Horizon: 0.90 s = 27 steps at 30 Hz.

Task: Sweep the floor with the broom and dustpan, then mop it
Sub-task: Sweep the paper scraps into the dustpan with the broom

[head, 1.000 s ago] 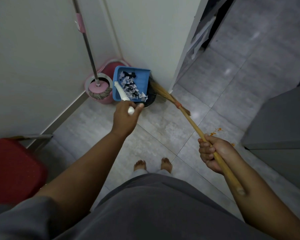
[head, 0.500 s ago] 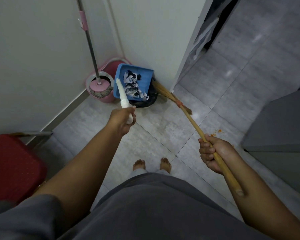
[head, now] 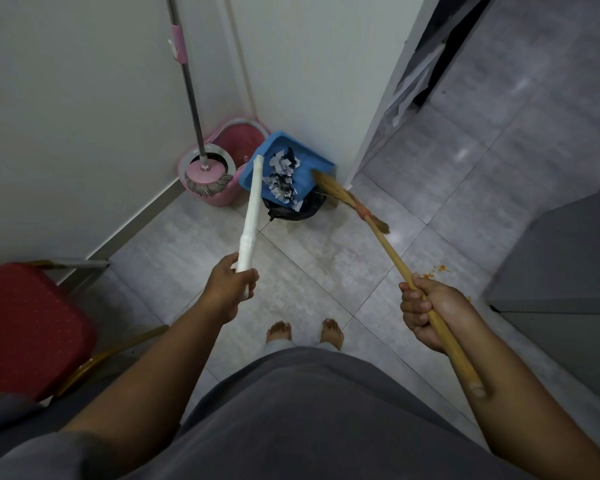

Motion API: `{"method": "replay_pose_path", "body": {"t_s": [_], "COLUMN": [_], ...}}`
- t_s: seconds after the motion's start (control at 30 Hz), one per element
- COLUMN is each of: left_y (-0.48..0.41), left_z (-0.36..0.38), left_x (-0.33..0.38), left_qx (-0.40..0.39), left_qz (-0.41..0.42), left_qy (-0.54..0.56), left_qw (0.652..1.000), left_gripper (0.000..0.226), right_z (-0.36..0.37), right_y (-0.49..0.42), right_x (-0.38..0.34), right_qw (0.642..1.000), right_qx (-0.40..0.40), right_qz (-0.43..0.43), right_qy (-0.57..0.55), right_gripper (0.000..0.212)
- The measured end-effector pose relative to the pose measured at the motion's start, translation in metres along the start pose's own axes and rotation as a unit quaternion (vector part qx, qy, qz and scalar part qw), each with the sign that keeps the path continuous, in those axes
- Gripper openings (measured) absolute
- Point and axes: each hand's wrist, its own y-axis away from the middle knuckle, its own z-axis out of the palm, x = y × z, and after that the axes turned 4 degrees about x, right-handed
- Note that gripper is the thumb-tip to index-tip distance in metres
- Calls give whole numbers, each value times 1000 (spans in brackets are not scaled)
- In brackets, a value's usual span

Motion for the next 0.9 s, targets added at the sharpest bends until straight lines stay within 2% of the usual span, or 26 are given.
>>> {"method": "replay_pose_path", "body": {"t_s": [0.27, 0.63, 0.9], "left_y": [-2, -3, -4], "left_z": [-8, -10, -20], "left_x": [-9, -14, -6], "left_qx": [2, 26, 54], "left_qz": [76, 162, 202], "left_qy": [-119, -293, -346], "left_qw": [990, 942, 915], "left_gripper": [63, 73, 75], "right_z": [-2, -6, -4], "right_y": [3, 5, 7], "right_x": [3, 6, 6], "right_qw": [1000, 1000, 1000], "right_qx": [9, 5, 7], "right_qz": [-6, -7, -12], "right_qy": [8, 4, 6], "right_gripper": [31, 31, 30]}}
